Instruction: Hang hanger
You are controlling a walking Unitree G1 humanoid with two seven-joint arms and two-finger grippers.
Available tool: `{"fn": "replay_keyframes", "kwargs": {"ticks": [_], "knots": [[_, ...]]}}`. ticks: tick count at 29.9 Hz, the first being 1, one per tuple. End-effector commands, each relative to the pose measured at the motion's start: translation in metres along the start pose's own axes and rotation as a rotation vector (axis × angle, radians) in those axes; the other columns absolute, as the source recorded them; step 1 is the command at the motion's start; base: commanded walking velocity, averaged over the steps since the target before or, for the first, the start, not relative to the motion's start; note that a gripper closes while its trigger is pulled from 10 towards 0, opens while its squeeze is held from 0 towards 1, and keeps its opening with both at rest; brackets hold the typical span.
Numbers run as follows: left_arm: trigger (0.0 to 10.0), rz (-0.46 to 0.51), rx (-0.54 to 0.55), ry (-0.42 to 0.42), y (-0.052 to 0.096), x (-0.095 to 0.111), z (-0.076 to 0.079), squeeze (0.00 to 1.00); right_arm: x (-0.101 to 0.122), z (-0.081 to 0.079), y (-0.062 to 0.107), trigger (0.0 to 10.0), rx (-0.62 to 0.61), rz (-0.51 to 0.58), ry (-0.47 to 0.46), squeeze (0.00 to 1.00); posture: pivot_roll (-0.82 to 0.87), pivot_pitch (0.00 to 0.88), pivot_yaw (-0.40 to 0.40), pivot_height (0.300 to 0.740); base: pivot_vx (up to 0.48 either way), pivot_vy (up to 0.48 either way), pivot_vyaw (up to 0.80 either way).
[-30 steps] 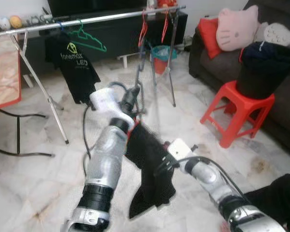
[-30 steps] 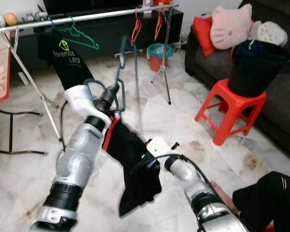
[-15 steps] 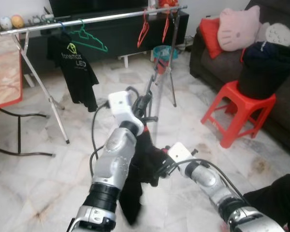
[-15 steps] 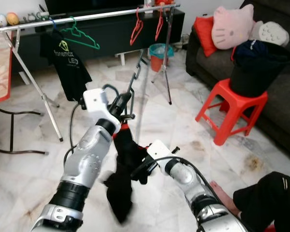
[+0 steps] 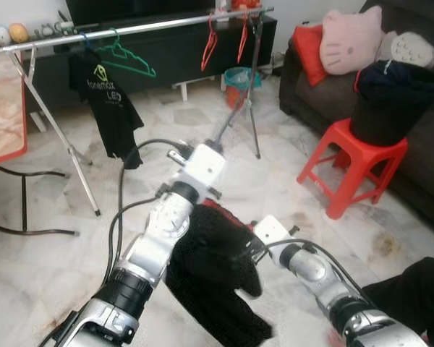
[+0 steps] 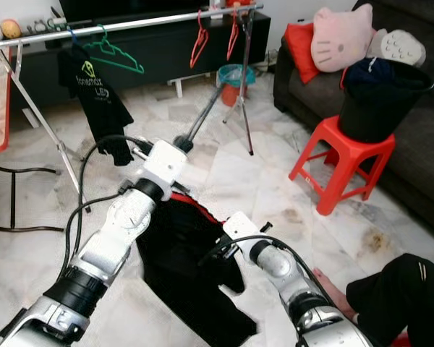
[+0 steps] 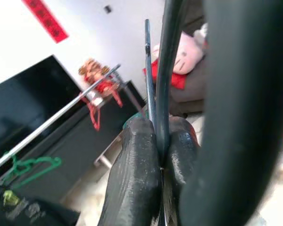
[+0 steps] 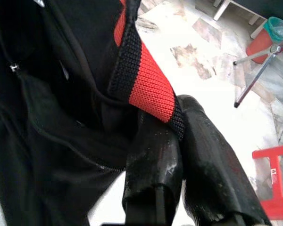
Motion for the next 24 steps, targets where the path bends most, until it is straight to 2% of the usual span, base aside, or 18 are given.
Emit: {"fn": "replay_keyframes", "kwargs": {"ticks": [1,2,5,6,8,9,16,19,20,21,22,24], "knots": [[10.0,0.018,-0.042,-0.029,-0.002,0.004,0.007,0.0,0.002,0.003,-0.001,10.0,-0.004,-0.001,0.011,0.0,-0.05,0.013,-0.023,0.74,0.0,0.0,0.0],[10.0,-0.028,-0.003,0.246,-0.002,-0.002,0.004,0.0,0.001,0.002,-0.001,10.0,-0.001,-0.002,0.011,0.0,-0.05,0.013,-0.023,0.74,0.0,0.0,0.0],[10.0,-0.036,0.175,0.9,-0.003,-0.009,-0.014,0.0,0.001,0.001,-0.001,10.0,0.002,-0.003,0.01,0.0,-0.05,0.014,-0.022,0.74,0.0,0.0,0.0],[10.0,-0.02,0.202,1.049,-0.004,-0.01,-0.017,0.0,0.001,0.001,-0.001,10.0,0.003,-0.003,0.009,0.0,-0.05,0.015,-0.022,0.74,0.0,0.0,0.0],[10.0,0.007,0.231,1.192,-0.004,-0.011,-0.022,0.0,0.001,0.001,-0.001,10.0,0.004,-0.004,0.008,0.0,-0.05,0.016,-0.023,0.74,0.0,0.0,0.0],[10.0,0.014,0.244,1.213,-0.003,-0.012,-0.024,0.0,0.001,0.001,-0.001,10.0,0.004,-0.004,0.008,0.0,-0.05,0.016,-0.023,0.74,0.0,0.0,0.0],[10.0,0.074,0.329,1.246,-0.001,-0.012,-0.04,0.0,0.0,-0.002,-0.001,10.0,0.012,-0.003,0.007,0.0,-0.05,0.016,-0.027,0.74,0.0,0.0,0.0],[10.0,0.071,0.318,1.161,-0.001,-0.01,-0.043,0.0,-0.001,-0.003,-0.001,10.0,0.016,-0.006,0.007,0.0,-0.05,0.016,-0.027,0.74,0.0,0.0,0.0],[10.0,0.042,0.26,0.963,-0.002,-0.004,-0.04,0.0,-0.004,-0.004,0.0,10.0,0.017,-0.015,0.007,0.0,-0.05,0.018,-0.027,0.74,0.0,0.0,0.0],[10.0,0.042,0.26,0.963,-0.002,-0.004,-0.04,0.0,-0.004,-0.004,0.0,10.0,0.017,-0.015,0.007,0.0,-0.05,0.018,-0.027,0.74,0.0,0.0,0.0],[10.0,0.018,0.195,0.673,-0.002,0.001,-0.033,0.0,-0.006,-0.004,0.001,10.0,0.017,-0.022,0.006,0.0,-0.05,0.018,-0.027,0.74,0.0,0.0,0.0],[10.0,0.025,0.134,0.449,-0.001,0.004,-0.025,0.0,-0.007,-0.004,0.002,10.0,0.018,-0.027,0.006,0.0,-0.05,0.018,-0.027,0.74,0.0,0.0,0.0]]}}
Point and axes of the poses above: a point about 5 cm out from each wrist's last joint towards the gripper, its own y axis pointing back from the gripper into the wrist, its own x axis along the axis of the wrist's last joint, z = x × y, the point moved 6 cm from there along -y, pointing out of the wrist towards the gripper, and after that the axes turned 14 degrees about y, right-handed, at the moved point
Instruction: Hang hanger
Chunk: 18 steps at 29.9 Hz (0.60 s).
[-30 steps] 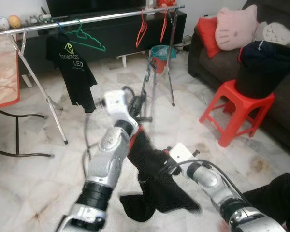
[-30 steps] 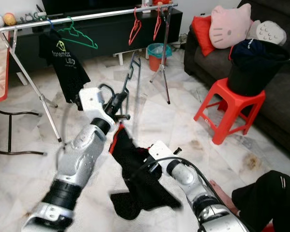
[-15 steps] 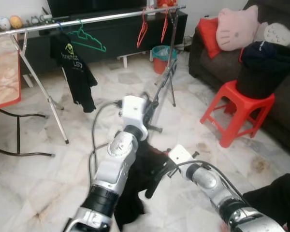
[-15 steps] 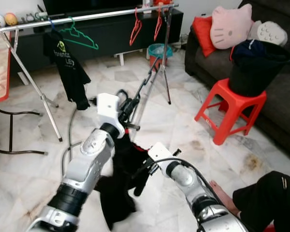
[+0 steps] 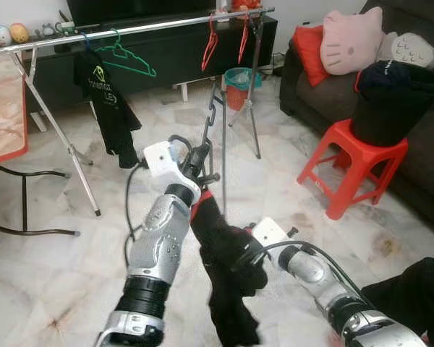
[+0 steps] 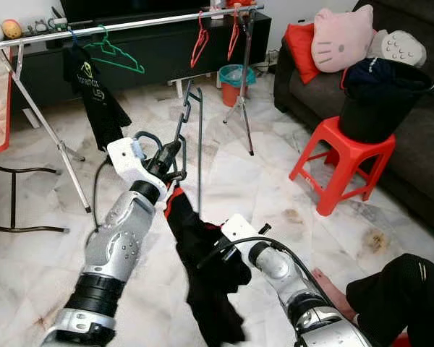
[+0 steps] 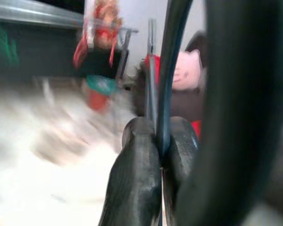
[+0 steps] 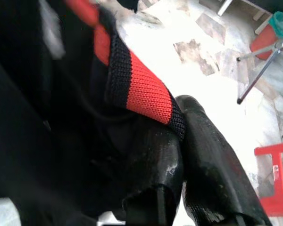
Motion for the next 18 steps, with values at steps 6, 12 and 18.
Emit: {"fn": "replay_keyframes", "kwargs": {"ticks": [6,12,18], "knots": [[10.0,0.029,-0.189,-0.33,0.004,-0.002,0.029,0.0,-0.004,-0.001,0.001,10.0,0.002,-0.017,0.003,0.0,-0.05,0.02,-0.025,0.74,0.0,0.0,0.0],[10.0,0.036,-0.219,-0.411,0.006,-0.004,0.029,0.0,-0.004,-0.003,0.0,10.0,0.006,-0.022,0.004,0.0,-0.05,0.023,-0.025,0.74,0.0,0.0,0.0],[10.0,0.099,-0.124,-0.5,-0.005,0.015,0.0,0.0,-0.002,-0.005,-0.002,10.0,0.014,-0.028,0.01,0.0,-0.06,0.022,-0.023,0.74,0.0,0.0,0.0]]}}
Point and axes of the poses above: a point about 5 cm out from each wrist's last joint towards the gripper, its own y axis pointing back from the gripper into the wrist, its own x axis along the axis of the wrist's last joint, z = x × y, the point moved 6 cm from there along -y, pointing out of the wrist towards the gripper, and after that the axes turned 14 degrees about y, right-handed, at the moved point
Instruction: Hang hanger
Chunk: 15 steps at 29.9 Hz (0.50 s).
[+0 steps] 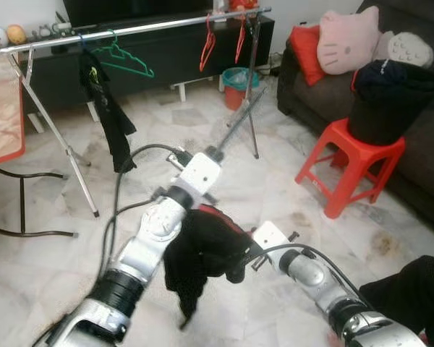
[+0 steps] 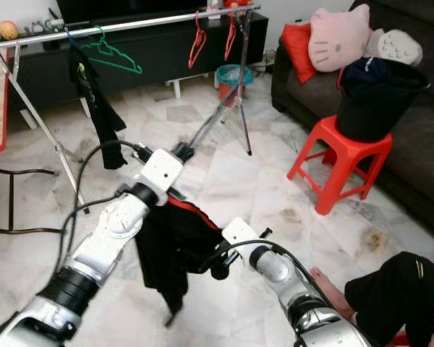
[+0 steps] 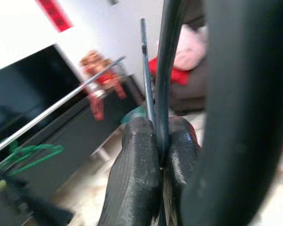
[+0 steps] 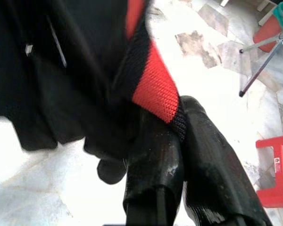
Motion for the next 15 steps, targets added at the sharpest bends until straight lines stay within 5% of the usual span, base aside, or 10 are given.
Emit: {"fn": "replay_keyframes", "kwargs": {"ticks": [1,2,7,13,15], "knots": [[10.0,0.079,0.052,0.102,-0.009,0.021,-0.011,0.0,0.003,0.0,-0.002,10.0,0.005,-0.003,0.007,0.0,-0.06,0.022,-0.022,0.74,0.0,0.0,0.0],[10.0,0.083,0.063,0.136,-0.01,0.022,-0.013,0.0,0.003,-0.001,-0.002,10.0,0.005,-0.002,0.007,0.0,-0.06,0.022,-0.022,0.74,0.0,0.0,0.0],[10.0,0.182,0.233,0.604,-0.016,0.035,-0.039,0.0,0.002,-0.002,-0.002,10.0,0.01,-0.008,0.009,0.0,-0.06,0.019,-0.026,0.74,0.0,0.0,0.0],[10.0,0.29,0.317,0.797,-0.018,0.047,-0.06,0.0,-0.002,0.001,-0.001,10.0,0.0,-0.022,0.008,0.0,-0.06,0.017,-0.028,0.74,0.0,0.0,0.0],[10.0,0.349,0.335,0.921,-0.019,0.055,-0.067,0.0,-0.004,0.006,0.001,10.0,-0.015,-0.022,0.007,0.0,-0.07,0.013,-0.026,0.74,0.0,0.0,0.0]]}}
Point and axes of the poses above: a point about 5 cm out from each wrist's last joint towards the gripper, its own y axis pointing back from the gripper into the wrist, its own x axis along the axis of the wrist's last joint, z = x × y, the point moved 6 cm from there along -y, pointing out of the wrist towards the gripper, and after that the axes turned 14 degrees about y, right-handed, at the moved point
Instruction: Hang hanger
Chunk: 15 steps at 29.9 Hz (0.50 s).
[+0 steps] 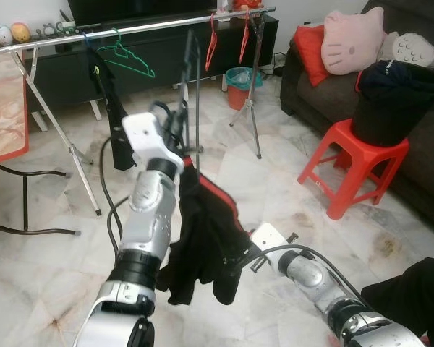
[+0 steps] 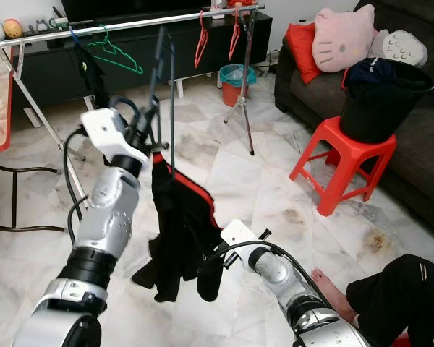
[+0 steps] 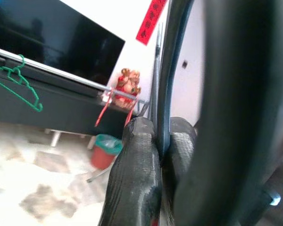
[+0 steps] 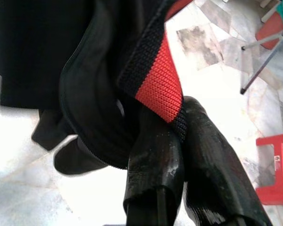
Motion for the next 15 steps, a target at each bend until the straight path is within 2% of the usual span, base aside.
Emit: {"fn": "replay_keyframes", "kwargs": {"ticks": [1,2,4,7,8,9,10,11,15], "knots": [[10.0,0.064,-0.012,0.102,-0.008,0.014,0.008,0.0,0.002,0.008,-0.001,10.0,-0.019,0.004,0.004,0.0,-0.07,0.013,-0.026,0.74,0.0,0.0,0.0],[10.0,0.075,-0.008,0.123,-0.008,0.017,0.009,0.0,0.002,0.009,0.0,10.0,-0.023,0.006,0.003,0.0,-0.07,0.013,-0.026,0.74,0.0,0.0,0.0],[10.0,0.076,-0.077,0.218,-0.011,0.021,0.022,0.0,0.006,0.019,0.0,10.0,-0.036,0.027,-0.015,0.0,-0.07,0.009,-0.027,0.74,0.0,0.0,0.0],[10.0,0.044,-0.149,0.244,-0.012,0.02,0.033,0.0,0.009,0.025,0.0,10.0,-0.045,0.042,-0.017,0.0,-0.07,0.009,-0.027,0.74,0.0,0.0,0.0],[10.0,-0.02,-0.24,0.266,-0.01,0.014,0.046,0.0,0.013,0.035,0.0,10.0,-0.057,0.058,-0.004,0.0,-0.07,0.008,-0.031,0.74,0.0,0.0,0.0],[10.0,-0.02,-0.24,0.266,-0.01,0.014,0.046,0.0,0.013,0.035,0.0,10.0,-0.057,0.058,-0.004,0.0,-0.07,0.008,-0.031,0.74,0.0,0.0,0.0],[10.0,-0.123,-0.385,0.17,-0.001,0.0,0.064,0.0,0.025,0.049,0.001,10.0,-0.065,0.107,0.019,0.0,-0.07,0.008,-0.031,0.74,0.0,0.0,0.0],[10.0,-0.152,-0.427,0.129,0.003,-0.004,0.069,0.0,0.029,0.053,0.001,10.0,-0.065,0.123,0.027,0.0,-0.07,0.008,-0.031,0.74,0.0,0.0,0.0],[10.0,-0.284,-0.635,-0.137,0.024,-0.027,0.087,0.0,0.045,0.065,0.002,10.0,-0.047,0.183,0.074,0.0,-0.07,0.006,-0.034,0.74,0.0,0.0,0.0]]}}
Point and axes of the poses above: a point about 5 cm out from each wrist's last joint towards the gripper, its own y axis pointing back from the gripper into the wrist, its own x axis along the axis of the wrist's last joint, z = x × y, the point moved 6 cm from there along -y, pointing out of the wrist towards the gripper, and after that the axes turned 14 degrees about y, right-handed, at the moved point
